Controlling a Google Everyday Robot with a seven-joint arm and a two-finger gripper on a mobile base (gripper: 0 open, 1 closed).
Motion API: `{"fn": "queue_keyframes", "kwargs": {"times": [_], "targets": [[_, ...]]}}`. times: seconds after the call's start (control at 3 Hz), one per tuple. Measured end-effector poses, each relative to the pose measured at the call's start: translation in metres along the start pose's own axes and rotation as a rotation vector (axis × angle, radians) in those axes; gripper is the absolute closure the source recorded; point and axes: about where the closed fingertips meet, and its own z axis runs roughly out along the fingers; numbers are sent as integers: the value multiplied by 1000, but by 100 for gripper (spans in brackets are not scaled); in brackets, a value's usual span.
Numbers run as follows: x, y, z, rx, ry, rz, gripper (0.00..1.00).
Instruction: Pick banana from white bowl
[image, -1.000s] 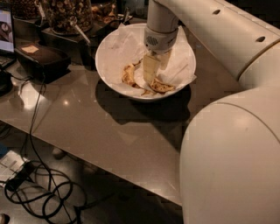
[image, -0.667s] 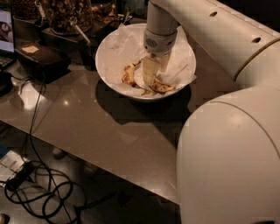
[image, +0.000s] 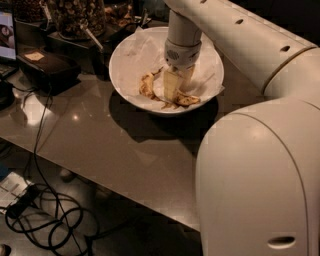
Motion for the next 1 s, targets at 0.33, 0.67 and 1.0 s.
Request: {"fn": "queue_keyframes", "kwargs": {"times": [0.33,0.67,1.0], "targets": [[1,-3,10,-17,12,8,49],[1,-4,8,-17,12,9,68],[1,-4,8,-16,11,9,92]]}}
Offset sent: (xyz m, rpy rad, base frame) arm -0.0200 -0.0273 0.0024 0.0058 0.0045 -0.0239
